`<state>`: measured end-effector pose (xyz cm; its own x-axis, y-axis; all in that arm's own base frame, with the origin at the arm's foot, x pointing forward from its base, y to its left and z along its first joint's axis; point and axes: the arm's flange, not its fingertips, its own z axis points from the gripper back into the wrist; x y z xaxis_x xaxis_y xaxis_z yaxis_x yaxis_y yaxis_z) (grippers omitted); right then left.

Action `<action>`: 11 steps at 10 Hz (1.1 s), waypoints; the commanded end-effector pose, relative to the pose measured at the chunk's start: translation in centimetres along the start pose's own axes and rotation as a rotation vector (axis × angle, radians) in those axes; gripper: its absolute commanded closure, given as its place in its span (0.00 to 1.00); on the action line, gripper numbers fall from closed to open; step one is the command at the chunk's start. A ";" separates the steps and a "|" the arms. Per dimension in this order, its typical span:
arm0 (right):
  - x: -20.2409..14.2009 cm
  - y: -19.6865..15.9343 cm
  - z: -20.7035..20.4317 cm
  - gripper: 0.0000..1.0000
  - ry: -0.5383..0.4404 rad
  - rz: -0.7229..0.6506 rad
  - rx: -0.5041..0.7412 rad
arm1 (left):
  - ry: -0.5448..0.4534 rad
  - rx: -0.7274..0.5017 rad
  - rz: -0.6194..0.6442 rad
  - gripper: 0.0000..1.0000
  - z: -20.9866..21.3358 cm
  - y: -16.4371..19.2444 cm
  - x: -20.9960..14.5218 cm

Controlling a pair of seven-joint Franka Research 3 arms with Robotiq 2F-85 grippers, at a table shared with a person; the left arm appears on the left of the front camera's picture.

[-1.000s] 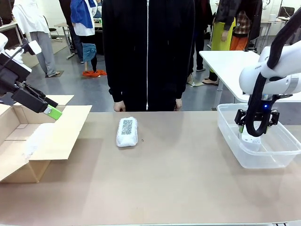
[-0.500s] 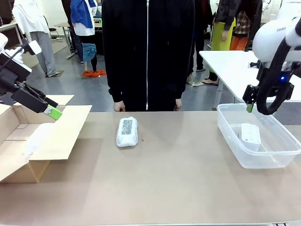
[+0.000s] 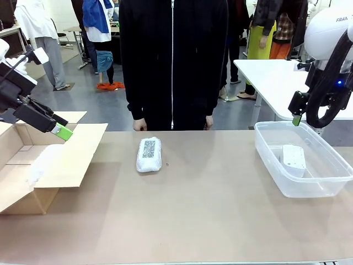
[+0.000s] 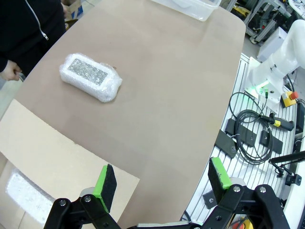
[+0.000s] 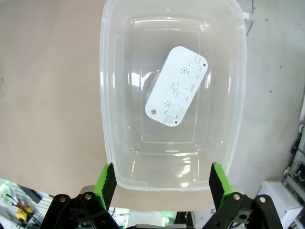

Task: Separate and place wrapped and unwrapped clocks.
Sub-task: If the picked Digital clock is wrapped, place it in the Package Box ; if not, place it in the Organizing box, then pick up the Digital clock indicated by the person.

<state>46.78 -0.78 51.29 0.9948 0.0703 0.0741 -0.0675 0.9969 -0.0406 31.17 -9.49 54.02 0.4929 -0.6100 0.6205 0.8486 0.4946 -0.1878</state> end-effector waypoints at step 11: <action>-0.1 0.1 0.2 0.00 -0.002 0.016 -0.009 | -0.011 -0.012 0.005 0.00 0.0 -0.1 0.0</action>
<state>46.74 -0.69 51.41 0.9943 0.0755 0.0756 -0.0725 0.9965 -0.0418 31.17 -9.49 54.02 0.4929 -0.6100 0.6205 0.8486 0.4946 -0.1878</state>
